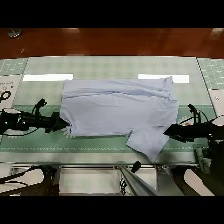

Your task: Fold the shirts.

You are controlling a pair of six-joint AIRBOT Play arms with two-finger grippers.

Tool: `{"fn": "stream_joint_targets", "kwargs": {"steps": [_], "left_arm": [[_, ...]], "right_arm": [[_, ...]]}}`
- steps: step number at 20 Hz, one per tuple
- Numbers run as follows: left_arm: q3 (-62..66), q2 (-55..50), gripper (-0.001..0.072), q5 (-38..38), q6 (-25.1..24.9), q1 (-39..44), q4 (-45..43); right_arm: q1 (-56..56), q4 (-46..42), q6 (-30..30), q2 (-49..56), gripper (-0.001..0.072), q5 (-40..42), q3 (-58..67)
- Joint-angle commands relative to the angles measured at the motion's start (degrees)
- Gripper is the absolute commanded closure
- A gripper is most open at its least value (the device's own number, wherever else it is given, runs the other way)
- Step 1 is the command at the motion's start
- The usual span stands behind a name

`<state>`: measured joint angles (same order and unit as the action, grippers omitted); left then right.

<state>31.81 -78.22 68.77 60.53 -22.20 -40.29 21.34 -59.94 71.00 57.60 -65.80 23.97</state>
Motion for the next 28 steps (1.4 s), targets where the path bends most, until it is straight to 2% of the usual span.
{"fn": "stream_joint_targets", "kwargs": {"steps": [1, 3, 6, 9, 12, 15, 21, 25, 27, 28], "left_arm": [[0.1, 0.0, 0.0691, -0.8, 0.0, 0.0, 0.1], [0.4, 0.0, 0.0691, -1.0, -0.1, 0.0, 0.1], [5.0, 1.2, 0.0691, 0.6, 0.0, 0.0, 0.1], [15.1, 4.2, 0.0691, 2.4, 0.0, 0.0, 0.6], [24.6, 4.7, 0.0691, 1.4, 0.2, 0.4, 4.0], [29.3, 3.1, 0.0691, -5.0, 1.8, 3.4, 4.1], [36.1, -11.1, 0.069, -8.0, 5.3, 8.6, 4.3], [42.8, -20.3, 0.0689, -7.9, 9.8, 8.8, 4.3], [46.1, -23.3, 0.0685, -7.8, 10.3, 8.8, 4.4], [47.4, -24.4, 0.0645, -8.0, 10.7, 8.7, 4.4]], "right_arm": [[-6.8, -0.4, 5.9, 0.1, 0.0334, 7.9, -1.2], [-8.4, -0.3, 7.0, 0.1, 0.0677, 8.8, -0.5], [-8.2, -1.6, 6.9, -1.4, 0.0683, 6.6, 7.5], [-8.4, -1.3, 9.3, -2.2, 0.0683, 9.7, 19.5], [-9.7, -0.4, 9.4, 3.0, 0.0684, 15.8, 27.8], [-9.7, 0.2, 9.3, 13.0, 0.0684, 17.0, 35.9], [-9.7, 1.7, 9.0, 31.3, 0.0684, 17.2, 53.9], [-9.7, 3.1, 8.9, 37.1, 0.0683, 17.2, 57.2], [-9.7, 3.2, 8.9, 38.9, 0.0682, 16.9, 57.2], [-9.7, 3.0, 8.9, 39.6, 0.0682, 16.9, 57.2]]}}
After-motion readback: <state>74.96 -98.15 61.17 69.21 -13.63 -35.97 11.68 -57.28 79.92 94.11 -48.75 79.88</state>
